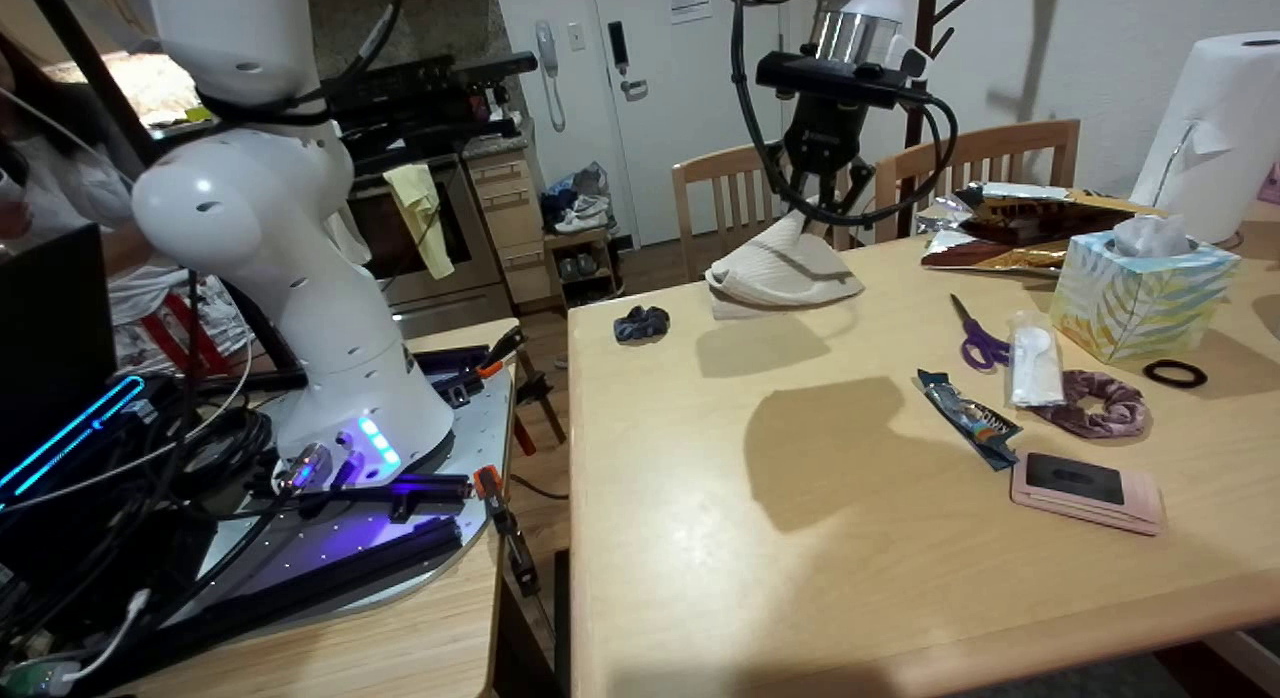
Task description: Wipe the table with the towel
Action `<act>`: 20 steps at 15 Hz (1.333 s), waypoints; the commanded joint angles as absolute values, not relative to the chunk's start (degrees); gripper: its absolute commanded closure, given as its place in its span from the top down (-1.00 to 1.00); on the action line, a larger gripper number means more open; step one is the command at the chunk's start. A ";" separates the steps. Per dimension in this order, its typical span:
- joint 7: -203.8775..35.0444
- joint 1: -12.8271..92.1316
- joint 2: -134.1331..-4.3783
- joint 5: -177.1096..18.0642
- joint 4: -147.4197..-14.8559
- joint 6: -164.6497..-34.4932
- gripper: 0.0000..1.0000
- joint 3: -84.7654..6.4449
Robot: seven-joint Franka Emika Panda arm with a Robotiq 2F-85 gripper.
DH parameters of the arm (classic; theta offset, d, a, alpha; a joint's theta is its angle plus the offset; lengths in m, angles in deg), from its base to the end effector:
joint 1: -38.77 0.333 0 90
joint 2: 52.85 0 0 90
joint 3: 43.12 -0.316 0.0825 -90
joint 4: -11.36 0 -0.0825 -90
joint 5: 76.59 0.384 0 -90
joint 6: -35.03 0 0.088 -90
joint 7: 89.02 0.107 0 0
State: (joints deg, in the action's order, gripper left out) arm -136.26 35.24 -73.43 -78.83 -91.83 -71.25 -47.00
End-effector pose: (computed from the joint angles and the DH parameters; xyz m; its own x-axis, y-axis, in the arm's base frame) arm 0.6052 -0.0018 0.3269 0.6303 0.7474 -0.2099 0.7163 -0.6642 -0.2141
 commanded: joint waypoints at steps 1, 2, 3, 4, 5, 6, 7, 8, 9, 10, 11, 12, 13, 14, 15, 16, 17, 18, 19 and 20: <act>-144.22 35.06 -75.37 -78.26 -91.10 -78.53 -0.91 -48.50; -146.17 35.03 -76.23 -77.93 -90.80 -81.28 -0.92 -48.90; -148.13 34.94 -77.83 -77.13 -89.95 -84.09 -0.92 -49.56; -150.18 34.70 -78.92 -76.46 -89.65 -87.01 -0.92 -50.16; -152.18 34.24 -80.52 -74.81 -88.86 -88.68 -0.92 -51.04; -153.58 33.82 -82.22 -72.67 -87.93 -89.36 -0.92 -51.86; -153.93 33.77 -83.55 -71.00 -87.19 -89.61 -0.92 -52.30; -154.32 33.46 -84.78 -68.71 -86.25 -88.94 -0.92 -52.94; -151.75 33.87 -85.90 -67.21 -85.38 -88.83 -0.92 -52.70; -150.28 34.06 -86.80 -65.97 -84.64 -88.11 -0.92 -52.57; -148.38 34.30 -87.42 -64.85 -84.28 -88.79 -0.92 -52.38; -147.17 34.29 -88.05 -63.71 -83.82 -89.07 -0.91 -52.35; -144.73 34.55 -88.75 -62.81 -83.15 -89.43 -0.91 -52.12; -142.17 34.83 -89.17 -62.22 -82.88 -90.37 -0.92 -51.81; -139.33 35.12 -89.65 -61.75 -82.49 -91.11 -0.92 -51.67; -136.69 35.32 -90.04 -61.40 -82.30 -92.04 -0.92 -51.62; -134.45 35.44 -90.48 -61.46 -82.08 -92.89 -0.91 -51.61; -131.83 35.75 -90.84 -61.89 -82.12 -94.28 -0.91 -51.42; -129.91 35.83 -91.32 -62.33 -81.99 -94.91 -0.92 -51.49; -128.06 36.02 -91.89 -62.93 -81.89 -95.81 -0.92 -51.41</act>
